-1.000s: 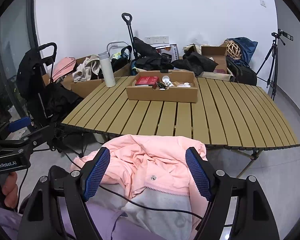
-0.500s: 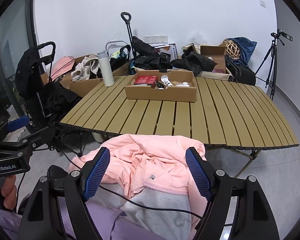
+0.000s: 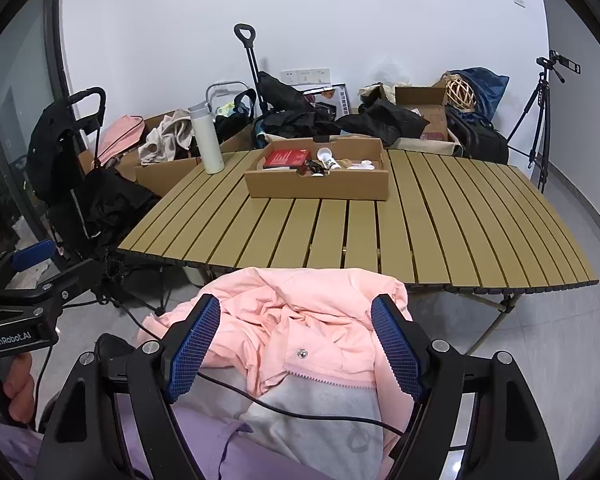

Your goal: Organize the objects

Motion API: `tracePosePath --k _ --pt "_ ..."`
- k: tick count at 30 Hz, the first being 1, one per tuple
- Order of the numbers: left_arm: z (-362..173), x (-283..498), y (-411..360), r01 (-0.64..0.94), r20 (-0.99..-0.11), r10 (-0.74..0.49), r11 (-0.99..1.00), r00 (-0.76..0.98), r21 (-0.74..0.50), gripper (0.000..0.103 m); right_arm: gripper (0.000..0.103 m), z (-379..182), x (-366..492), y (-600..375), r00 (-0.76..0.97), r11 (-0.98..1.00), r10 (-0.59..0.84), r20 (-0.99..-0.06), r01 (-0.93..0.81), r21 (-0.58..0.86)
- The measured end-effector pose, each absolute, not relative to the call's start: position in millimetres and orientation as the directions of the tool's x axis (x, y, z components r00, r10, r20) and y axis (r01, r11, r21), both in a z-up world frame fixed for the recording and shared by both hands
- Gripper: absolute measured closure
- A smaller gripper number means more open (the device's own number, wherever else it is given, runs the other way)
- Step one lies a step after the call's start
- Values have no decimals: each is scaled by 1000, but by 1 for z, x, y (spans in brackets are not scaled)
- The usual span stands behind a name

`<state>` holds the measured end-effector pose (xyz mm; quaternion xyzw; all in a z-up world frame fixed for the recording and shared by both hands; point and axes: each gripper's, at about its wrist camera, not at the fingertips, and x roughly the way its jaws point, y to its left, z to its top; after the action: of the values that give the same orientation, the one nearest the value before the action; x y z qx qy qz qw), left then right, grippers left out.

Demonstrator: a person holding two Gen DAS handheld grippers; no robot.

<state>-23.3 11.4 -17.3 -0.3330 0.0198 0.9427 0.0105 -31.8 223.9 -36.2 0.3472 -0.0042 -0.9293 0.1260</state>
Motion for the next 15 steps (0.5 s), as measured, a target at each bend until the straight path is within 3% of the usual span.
tracePosePath --k 15 --pt "-20 -24 11 -30 -630 1 -999 -777 35 0 22 -36 -32 225 -727 -970 -233 -646 223 99"
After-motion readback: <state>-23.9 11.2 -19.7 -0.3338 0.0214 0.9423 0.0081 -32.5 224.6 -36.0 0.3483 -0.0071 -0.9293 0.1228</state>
